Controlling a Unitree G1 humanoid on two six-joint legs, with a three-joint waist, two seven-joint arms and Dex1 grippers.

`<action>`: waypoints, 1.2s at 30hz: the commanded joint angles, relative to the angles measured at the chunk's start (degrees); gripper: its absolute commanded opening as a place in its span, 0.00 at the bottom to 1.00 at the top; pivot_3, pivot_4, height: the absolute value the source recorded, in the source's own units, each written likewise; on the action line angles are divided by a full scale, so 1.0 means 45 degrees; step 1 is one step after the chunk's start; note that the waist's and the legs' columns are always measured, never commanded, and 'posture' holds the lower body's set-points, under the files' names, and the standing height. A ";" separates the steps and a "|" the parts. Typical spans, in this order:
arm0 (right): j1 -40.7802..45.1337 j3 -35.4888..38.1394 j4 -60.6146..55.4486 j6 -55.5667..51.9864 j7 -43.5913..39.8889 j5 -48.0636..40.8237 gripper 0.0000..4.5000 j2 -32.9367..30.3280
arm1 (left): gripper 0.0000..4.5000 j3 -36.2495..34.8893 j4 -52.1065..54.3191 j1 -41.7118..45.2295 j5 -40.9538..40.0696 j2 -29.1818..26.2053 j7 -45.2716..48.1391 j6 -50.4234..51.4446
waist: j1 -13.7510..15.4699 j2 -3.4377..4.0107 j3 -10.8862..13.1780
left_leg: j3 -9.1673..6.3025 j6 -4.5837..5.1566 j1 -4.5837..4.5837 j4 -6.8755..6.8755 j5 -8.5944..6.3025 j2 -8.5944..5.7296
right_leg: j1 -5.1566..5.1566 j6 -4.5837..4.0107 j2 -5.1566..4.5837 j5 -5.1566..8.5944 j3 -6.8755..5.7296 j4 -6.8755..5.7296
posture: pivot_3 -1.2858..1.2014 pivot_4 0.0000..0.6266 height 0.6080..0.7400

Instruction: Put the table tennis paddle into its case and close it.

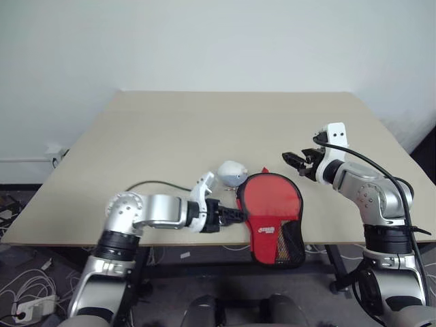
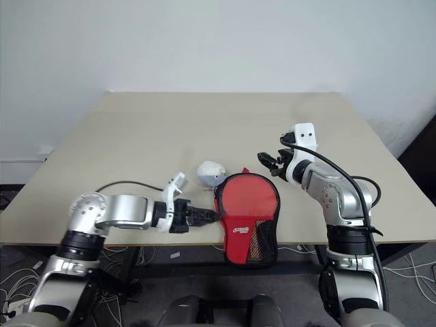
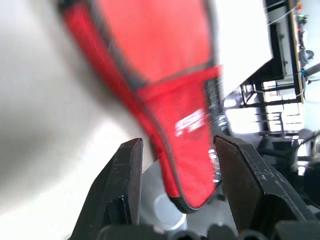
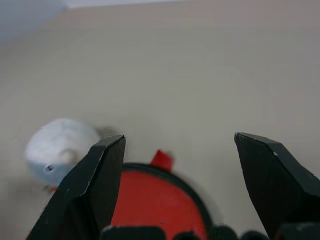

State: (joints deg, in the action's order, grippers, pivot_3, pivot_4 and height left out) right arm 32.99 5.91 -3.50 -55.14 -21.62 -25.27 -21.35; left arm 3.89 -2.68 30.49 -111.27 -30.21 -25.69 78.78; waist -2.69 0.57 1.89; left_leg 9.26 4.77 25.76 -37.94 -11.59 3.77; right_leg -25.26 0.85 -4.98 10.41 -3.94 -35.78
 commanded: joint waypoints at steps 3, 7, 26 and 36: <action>0.0136 -0.0121 -0.0759 -0.0022 -0.0492 -0.0364 0.76 -0.0032 | 0.53 -0.0286 -0.0064 0.1291 0.2243 -0.1056 0.2746 -0.0233 | 0.0004 0.0000 0.0000 | 0.0006 -0.0015 -0.0002 0.0014 0.0009 0.0002 | -0.0005 0.0001 0.0002 0.0001 -0.0004 0.0000 | 0.52 0.00 0.88; 0.0114 -0.0614 -0.0313 0.0086 -0.0494 -0.0005 0.49 0.0105 | 0.53 -0.0111 -0.1617 0.2745 0.5392 -0.1022 0.4366 -0.1091 | 0.0001 -0.0001 0.0000 | 0.0023 -0.0018 -0.0001 0.0021 0.0010 0.0001 | -0.0008 0.0001 0.0000 0.0001 -0.0006 0.0002 | 0.52 0.00 0.88; 0.0312 -0.1743 0.1882 0.0651 -0.0009 0.1256 0.00 0.1418 | 0.72 0.2372 -1.1011 0.7899 1.8466 0.2395 1.2299 -0.8456 | -0.0025 -0.0003 0.0000 | 0.0238 -0.0057 -0.0004 0.0100 0.0030 0.0030 | -0.0094 -0.0022 -0.0005 -0.0017 0.0025 0.0005 | 0.52 0.00 0.88; -0.0029 -0.1758 0.1722 0.0514 0.0166 0.1321 0.00 0.1572 | 0.99 0.1379 -1.3273 0.8523 2.0505 0.3408 1.4030 -0.9038 | -0.0009 -0.0006 0.0001 | 0.0215 -0.0039 0.0052 0.0040 0.0020 0.0039 | -0.0132 -0.0023 -0.0002 -0.0017 0.0025 -0.0010 | 0.52 0.00 0.88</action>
State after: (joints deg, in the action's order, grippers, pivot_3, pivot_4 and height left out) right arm 32.70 -2.98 6.49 -53.20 -21.13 -19.48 -14.37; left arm 11.65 -62.31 66.93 -20.23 -15.35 35.48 39.28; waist -2.73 0.54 1.90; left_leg 10.21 4.61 26.00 -37.79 -11.51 3.95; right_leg -25.84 0.74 -5.00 10.34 -3.85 -35.83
